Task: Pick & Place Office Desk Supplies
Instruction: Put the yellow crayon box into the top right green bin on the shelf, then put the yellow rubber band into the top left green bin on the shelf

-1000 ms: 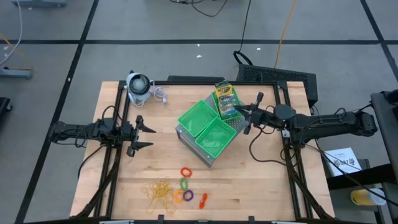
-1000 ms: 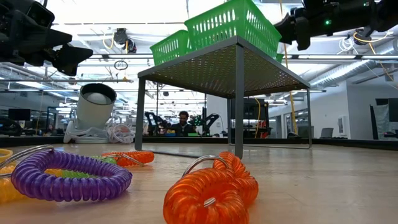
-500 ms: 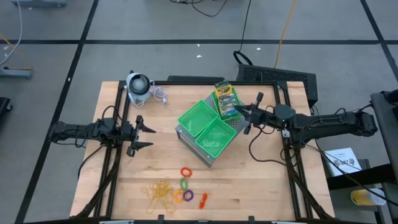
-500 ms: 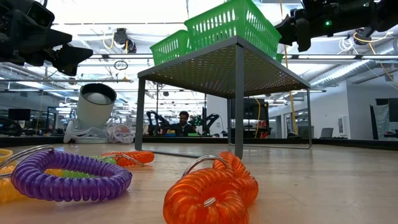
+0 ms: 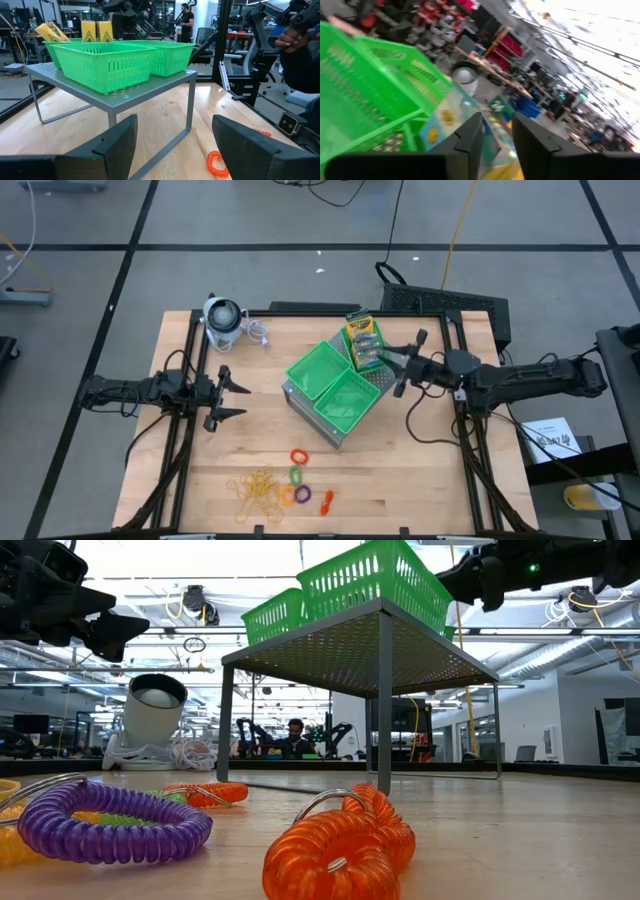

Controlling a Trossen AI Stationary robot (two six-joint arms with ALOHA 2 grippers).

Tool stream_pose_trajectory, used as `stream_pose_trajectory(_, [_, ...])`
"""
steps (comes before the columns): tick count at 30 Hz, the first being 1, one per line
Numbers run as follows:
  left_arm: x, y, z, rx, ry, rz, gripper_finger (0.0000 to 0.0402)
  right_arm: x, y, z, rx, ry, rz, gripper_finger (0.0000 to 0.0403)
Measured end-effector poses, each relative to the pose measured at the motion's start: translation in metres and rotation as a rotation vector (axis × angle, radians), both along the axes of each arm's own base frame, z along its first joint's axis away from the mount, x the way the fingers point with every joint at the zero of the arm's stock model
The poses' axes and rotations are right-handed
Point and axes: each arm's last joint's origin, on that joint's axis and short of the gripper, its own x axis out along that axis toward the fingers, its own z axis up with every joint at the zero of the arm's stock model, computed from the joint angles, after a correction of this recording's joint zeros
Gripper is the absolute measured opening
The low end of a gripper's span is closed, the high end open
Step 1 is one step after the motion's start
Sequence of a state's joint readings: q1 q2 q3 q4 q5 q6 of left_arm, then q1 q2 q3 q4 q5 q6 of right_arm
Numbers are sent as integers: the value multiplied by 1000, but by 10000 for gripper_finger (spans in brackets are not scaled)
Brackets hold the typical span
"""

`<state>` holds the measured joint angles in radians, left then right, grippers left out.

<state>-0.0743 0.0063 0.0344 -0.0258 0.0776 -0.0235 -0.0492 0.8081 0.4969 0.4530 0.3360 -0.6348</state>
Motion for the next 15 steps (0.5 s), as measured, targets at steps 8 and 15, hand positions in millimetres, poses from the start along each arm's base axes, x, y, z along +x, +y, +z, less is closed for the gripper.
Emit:
stream_pose_trajectory(8, [0,0,0,0,0,0,264,-12,7,13,45,-105,18,139])
stream_pose_trajectory(15, [0,0,0,0,0,0,264,-30,19,23,179,-206,139,138])
